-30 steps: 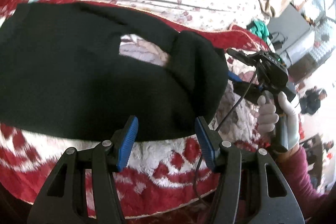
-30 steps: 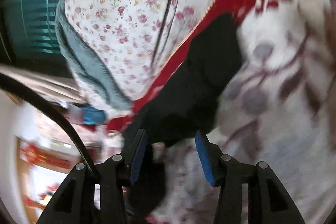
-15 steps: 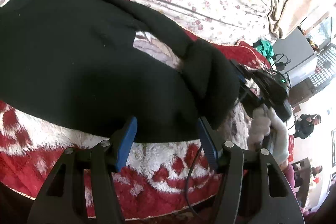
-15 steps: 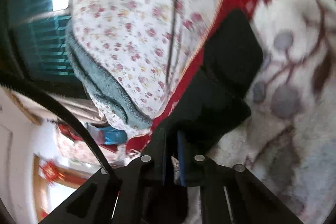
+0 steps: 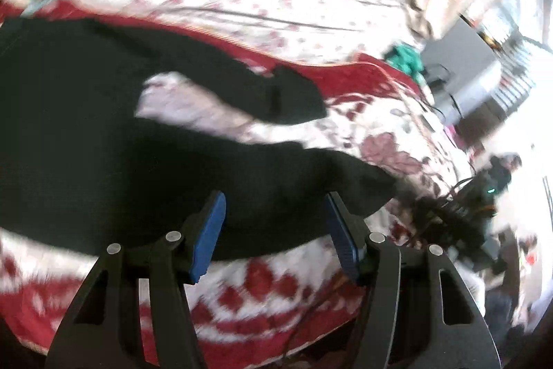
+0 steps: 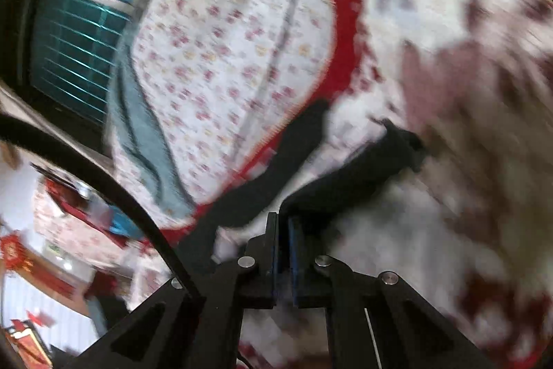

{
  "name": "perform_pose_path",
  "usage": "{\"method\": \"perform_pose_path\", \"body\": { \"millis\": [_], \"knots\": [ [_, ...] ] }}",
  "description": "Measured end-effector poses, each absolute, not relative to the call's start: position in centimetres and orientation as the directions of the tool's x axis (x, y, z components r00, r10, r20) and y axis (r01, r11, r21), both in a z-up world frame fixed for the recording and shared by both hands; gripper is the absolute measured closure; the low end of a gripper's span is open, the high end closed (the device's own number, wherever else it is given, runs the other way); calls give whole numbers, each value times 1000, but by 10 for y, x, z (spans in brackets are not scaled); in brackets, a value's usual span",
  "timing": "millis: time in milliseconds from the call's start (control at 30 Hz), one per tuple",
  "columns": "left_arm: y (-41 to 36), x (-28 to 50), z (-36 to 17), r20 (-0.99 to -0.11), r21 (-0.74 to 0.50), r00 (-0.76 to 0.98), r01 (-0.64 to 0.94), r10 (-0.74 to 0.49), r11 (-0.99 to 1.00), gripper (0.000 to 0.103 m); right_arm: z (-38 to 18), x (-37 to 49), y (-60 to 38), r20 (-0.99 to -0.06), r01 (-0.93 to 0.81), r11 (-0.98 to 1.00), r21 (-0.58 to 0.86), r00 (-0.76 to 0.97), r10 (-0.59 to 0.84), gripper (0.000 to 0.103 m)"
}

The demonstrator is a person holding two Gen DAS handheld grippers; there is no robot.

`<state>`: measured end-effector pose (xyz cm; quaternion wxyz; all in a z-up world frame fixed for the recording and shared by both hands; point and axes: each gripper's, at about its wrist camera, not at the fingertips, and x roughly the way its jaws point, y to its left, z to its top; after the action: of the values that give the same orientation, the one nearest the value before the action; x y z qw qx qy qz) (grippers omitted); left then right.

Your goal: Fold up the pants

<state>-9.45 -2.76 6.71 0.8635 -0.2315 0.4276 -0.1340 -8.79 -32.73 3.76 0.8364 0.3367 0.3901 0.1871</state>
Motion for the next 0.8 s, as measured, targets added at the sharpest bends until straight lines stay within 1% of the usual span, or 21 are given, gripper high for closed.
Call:
{"method": "perform_pose_path", "body": {
  "millis": [100, 167, 300, 433, 500, 567, 667, 700, 800],
  "knots": [
    [-58, -64, 72, -689, -497, 524, 160, -500, 853, 38, 19, -95, -341, -548, 6, 685, 729, 605, 578, 98],
    [-79, -40, 70, -707, -485, 462, 236, -536, 842, 38, 18, -98, -343, -552, 7, 688, 726, 602, 577, 98],
    [-118, 7, 54, -764, -450, 366, 287, -531, 846, 38, 24, -99, -342, -574, -11, 724, 690, 601, 556, 98],
    [-159, 37, 37, -809, -416, 289, 334, -512, 846, 38, 22, -103, -349, -612, 40, 753, 657, 612, 501, 98],
    [-184, 49, 29, -835, -377, 259, 372, -485, 848, 38, 19, -105, -359, -623, 67, 751, 657, 611, 489, 98],
    [-201, 58, 20, -861, -330, 256, 378, -440, 865, 38, 13, -106, -367, -635, 100, 741, 664, 599, 488, 98],
    [-215, 65, 15, -867, -295, 279, 383, -414, 876, 38, 9, -106, -373, -598, 98, 689, 718, 594, 538, 98],
    [-217, 65, 14, -869, -286, 278, 393, -409, 874, 38, 8, -106, -375, -589, 104, 676, 729, 598, 543, 97],
    [-218, 64, 13, -866, -271, 287, 418, -409, 867, 38, 5, -104, -377, -570, 121, 656, 745, 625, 533, 86]
  ]
}}
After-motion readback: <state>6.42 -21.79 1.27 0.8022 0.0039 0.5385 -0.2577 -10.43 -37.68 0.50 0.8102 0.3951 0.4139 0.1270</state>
